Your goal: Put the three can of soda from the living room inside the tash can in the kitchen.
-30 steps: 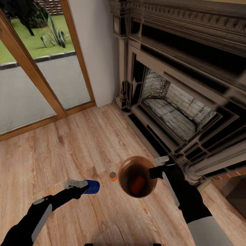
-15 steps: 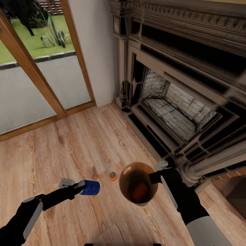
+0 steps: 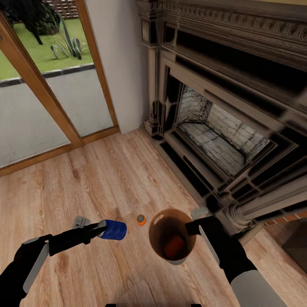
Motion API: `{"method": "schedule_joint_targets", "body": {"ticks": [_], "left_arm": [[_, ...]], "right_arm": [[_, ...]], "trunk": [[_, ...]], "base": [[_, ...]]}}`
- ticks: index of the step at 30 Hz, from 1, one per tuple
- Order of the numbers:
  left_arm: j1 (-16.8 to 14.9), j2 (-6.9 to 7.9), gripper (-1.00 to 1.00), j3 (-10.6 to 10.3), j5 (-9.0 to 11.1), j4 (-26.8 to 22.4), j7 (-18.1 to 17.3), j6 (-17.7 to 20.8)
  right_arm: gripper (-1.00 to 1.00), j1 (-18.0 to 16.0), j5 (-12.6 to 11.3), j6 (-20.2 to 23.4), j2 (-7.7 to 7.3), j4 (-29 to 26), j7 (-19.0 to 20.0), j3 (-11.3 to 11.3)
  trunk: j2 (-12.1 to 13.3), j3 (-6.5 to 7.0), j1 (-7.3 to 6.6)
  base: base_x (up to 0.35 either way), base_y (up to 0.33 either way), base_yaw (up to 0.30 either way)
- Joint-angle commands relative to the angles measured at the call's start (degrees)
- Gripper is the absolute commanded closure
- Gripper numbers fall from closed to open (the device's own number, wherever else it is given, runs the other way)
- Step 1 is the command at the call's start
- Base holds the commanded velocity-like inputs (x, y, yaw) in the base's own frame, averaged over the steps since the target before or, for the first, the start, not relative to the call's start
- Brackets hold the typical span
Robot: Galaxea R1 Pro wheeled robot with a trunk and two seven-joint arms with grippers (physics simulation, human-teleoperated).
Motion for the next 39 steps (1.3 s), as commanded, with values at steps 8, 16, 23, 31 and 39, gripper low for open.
{"method": "schedule_joint_targets", "body": {"ticks": [8,16,23,31,39], "left_arm": [[0.01,0.07,1.00,0.40,-0.13,-0.98,-5.06,0.52],[0.01,0.05,1.00,1.55,-0.05,-1.10,-7.86,2.06],[0.01,0.00,1.00,1.56,0.01,-1.15,-12.47,3.45],[0.01,-0.14,1.00,1.13,1.78,-1.18,-13.44,3.64],[0.01,-0.17,1.00,0.80,7.99,-1.24,-13.49,3.68]], "right_arm": [[1.00,-0.03,-0.76,-1.39,0.09,1.66,0.27,0.04],[1.00,-0.03,-0.76,-1.59,0.10,2.76,0.25,0.04],[1.00,-0.03,-0.76,-4.64,0.10,5.34,0.21,0.04],[1.00,-0.11,-0.76,-6.93,0.16,8.07,0.20,0.04],[1.00,-0.11,-0.71,-7.12,0.70,9.14,0.20,0.04]], "trunk": [[0.00,0.01,0.00],[0.00,0.01,0.00],[0.00,0.01,0.00],[0.00,0.01,0.00],[0.00,0.01,0.00]], "base": [[0.000,0.000,0.000],[0.000,0.000,0.000],[0.000,0.000,0.000],[0.000,0.000,0.000],[0.000,0.000,0.000]]}}
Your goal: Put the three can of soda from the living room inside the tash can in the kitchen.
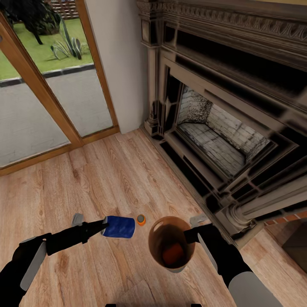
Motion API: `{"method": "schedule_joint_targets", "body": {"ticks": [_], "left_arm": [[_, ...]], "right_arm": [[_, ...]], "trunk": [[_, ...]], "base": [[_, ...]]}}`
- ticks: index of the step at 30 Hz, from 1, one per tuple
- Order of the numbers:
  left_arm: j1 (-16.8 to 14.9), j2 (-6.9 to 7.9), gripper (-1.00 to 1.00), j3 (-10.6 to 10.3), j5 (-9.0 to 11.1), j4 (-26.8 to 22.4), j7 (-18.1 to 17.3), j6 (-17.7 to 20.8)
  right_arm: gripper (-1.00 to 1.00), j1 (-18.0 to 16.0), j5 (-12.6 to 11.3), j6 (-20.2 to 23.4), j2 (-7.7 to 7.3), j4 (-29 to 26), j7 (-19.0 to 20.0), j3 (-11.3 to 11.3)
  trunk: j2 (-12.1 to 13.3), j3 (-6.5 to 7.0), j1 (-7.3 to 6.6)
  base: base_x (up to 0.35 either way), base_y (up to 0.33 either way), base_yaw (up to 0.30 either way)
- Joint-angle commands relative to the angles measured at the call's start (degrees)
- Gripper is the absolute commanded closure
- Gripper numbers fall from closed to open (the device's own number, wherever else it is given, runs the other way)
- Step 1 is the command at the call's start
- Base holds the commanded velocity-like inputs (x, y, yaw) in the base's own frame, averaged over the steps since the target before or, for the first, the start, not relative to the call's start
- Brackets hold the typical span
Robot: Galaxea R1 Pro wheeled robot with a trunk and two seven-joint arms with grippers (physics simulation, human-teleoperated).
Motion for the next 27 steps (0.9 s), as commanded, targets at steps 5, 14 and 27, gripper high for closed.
{"method": "schedule_joint_targets", "body": {"ticks": [5,14,27], "left_arm": [[0.00,-0.10,1.00,-0.76,1.20,0.00,-0.03,0.00],[0.00,-0.96,1.00,-2.36,1.58,0.00,-0.03,0.01],[0.00,-4.49,1.00,-3.22,1.61,0.02,-0.03,0.01]], "right_arm": [[1.00,-0.09,-0.63,-0.85,0.31,1.64,0.21,-0.09],[1.00,-0.11,-0.64,-1.82,0.39,2.15,0.21,-0.11],[1.00,-0.11,-0.57,-1.87,0.43,2.26,0.21,-0.11]], "trunk": [[0.00,0.01,0.00],[0.00,0.01,0.00],[0.00,0.01,0.00]], "base": [[0.000,0.000,0.000],[0.000,0.000,0.000],[0.000,0.000,0.000]]}}
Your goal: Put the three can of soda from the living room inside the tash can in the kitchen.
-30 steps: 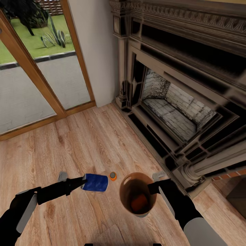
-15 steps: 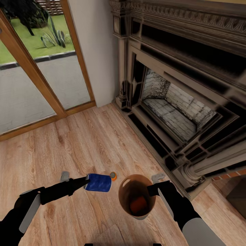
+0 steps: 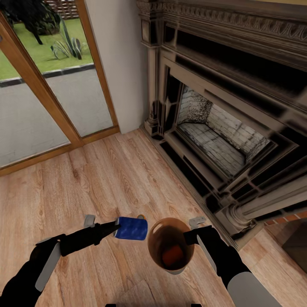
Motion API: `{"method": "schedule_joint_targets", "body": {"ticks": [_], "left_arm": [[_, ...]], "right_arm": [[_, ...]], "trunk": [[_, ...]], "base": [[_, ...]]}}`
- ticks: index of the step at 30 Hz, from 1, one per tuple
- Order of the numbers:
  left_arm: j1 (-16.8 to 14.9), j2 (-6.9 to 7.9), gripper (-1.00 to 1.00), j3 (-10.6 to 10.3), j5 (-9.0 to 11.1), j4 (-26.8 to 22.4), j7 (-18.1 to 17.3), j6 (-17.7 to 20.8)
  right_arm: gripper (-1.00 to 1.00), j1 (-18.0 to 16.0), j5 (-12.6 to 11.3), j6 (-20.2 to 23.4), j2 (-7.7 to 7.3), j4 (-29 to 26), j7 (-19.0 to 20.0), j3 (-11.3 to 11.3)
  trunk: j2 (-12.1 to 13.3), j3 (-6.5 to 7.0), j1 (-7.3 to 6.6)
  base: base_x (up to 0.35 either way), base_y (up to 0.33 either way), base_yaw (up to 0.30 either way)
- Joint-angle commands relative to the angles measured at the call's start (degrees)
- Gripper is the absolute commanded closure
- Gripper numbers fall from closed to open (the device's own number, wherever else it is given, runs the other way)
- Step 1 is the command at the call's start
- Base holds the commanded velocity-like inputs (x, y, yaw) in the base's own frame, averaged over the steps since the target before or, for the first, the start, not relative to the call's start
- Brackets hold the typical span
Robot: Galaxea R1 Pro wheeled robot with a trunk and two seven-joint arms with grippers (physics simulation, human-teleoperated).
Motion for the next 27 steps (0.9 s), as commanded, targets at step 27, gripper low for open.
{"method": "schedule_joint_targets", "body": {"ticks": [27], "left_arm": [[0.00,-3.19,1.00,-1.86,-0.50,0.64,0.45,-0.15]], "right_arm": [[1.00,-0.01,-0.75,-0.09,1.61,1.14,0.02,0.05]], "trunk": [[0.00,0.00,0.00]], "base": [[0.000,0.000,0.000]]}}
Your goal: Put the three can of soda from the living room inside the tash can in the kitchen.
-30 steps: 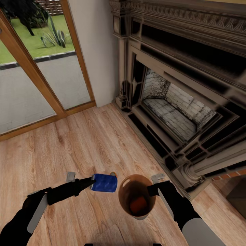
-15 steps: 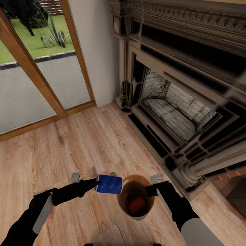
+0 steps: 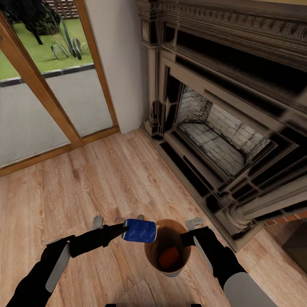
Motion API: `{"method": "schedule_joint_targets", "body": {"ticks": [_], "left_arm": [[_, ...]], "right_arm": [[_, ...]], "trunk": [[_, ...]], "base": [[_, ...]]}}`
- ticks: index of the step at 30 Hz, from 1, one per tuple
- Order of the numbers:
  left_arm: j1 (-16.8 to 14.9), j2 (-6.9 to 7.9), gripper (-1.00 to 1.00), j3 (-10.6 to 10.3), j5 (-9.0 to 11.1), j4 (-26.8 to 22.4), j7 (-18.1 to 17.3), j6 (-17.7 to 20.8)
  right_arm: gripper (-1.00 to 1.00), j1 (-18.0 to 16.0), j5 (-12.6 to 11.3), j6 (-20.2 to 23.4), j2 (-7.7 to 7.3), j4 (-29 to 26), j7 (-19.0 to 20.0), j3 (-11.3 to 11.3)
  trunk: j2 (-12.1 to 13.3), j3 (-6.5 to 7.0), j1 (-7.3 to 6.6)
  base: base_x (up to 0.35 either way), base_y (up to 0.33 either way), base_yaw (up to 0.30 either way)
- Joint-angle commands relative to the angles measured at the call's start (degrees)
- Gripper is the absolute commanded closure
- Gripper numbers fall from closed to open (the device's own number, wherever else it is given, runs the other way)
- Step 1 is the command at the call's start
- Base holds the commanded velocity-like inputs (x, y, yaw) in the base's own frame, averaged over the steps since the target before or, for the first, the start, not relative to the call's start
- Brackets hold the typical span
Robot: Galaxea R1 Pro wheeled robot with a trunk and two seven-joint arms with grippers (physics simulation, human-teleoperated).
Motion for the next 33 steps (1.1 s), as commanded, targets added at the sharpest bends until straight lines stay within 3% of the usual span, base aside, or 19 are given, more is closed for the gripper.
{"method": "schedule_joint_targets", "body": {"ticks": [1,6,10,13,25,29,31,33], "left_arm": [[0.00,-0.02,1.00,0.01,-0.03,0.08,0.02,0.00],[0.00,-0.05,1.00,-0.78,-0.12,0.19,0.20,-0.03],[0.00,-0.06,1.00,-3.25,0.00,0.22,8.05,-0.15],[0.00,-0.10,1.00,-4.47,0.05,0.24,10.84,-0.22],[0.00,-0.40,1.00,-5.77,-0.02,2.29,15.05,-0.34],[0.00,-2.30,1.00,-6.02,-0.16,3.57,15.72,-0.46],[0.00,-3.86,1.00,-6.14,-0.23,4.71,18.21,-0.52],[0.00,-4.28,1.00,-6.20,-0.25,5.01,19.29,-0.53]], "right_arm": [[1.00,-0.01,-0.91,0.00,0.01,0.00,0.19,0.01],[1.00,-0.01,-0.91,0.03,0.52,0.01,-0.02,0.02],[1.00,-0.01,-0.97,0.16,1.65,0.01,-4.72,0.02],[1.00,-0.06,-0.98,0.23,2.18,0.01,-5.72,0.02],[1.00,-0.13,-0.99,0.34,3.10,-0.08,-6.26,0.05],[1.00,-0.17,-0.99,0.35,3.50,-0.08,-6.27,0.72],[1.00,-0.18,-0.99,0.35,3.72,-0.08,-6.27,1.75],[1.00,-0.18,-0.99,0.35,3.83,-0.08,-6.27,2.05]], "trunk": [[0.00,0.00,0.00],[0.00,0.00,0.00],[0.00,0.00,0.00],[0.00,0.00,0.00],[0.00,0.00,0.00],[0.00,0.00,0.00],[0.00,0.00,0.00],[0.00,0.00,0.00]], "base": [[0.000,0.000,0.000],[0.000,0.000,0.000],[0.000,0.000,0.000],[0.000,0.000,0.000],[0.000,0.000,0.000],[0.000,0.000,0.000],[0.000,0.000,0.000],[0.000,0.000,0.000]]}}
